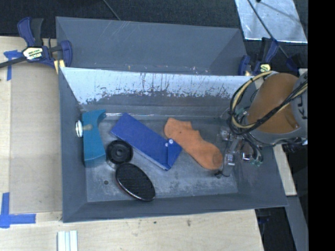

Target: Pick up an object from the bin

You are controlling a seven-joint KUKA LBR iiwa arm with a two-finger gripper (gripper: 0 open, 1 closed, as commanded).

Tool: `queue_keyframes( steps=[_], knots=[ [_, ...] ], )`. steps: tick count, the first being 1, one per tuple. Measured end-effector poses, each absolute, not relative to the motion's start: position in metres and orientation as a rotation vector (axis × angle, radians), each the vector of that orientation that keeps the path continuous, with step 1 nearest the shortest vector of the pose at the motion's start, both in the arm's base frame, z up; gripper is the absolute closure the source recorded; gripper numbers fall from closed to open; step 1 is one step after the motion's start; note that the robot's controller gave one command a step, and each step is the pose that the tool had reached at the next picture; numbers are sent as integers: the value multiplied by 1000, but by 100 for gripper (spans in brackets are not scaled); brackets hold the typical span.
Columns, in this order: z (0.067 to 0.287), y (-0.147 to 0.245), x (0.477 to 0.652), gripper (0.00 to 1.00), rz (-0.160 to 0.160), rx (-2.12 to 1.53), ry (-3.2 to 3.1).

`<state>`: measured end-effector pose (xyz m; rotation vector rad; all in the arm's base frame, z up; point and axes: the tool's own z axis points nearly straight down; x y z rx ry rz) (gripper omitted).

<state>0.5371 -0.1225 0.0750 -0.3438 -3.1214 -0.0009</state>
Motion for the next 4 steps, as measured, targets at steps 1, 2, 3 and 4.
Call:
queue_keyframes(
  steps=[1, 2, 3, 4],
  knots=[
    [100, -115, 549, 0, 0, -374, -3123],
    [77, -99, 531, 0, 0, -671, -3072],
    [71, -101, 550, 100, 2, -564, -3095],
    [71, -101, 550, 100, 2, -563, -3095]
  ],
)
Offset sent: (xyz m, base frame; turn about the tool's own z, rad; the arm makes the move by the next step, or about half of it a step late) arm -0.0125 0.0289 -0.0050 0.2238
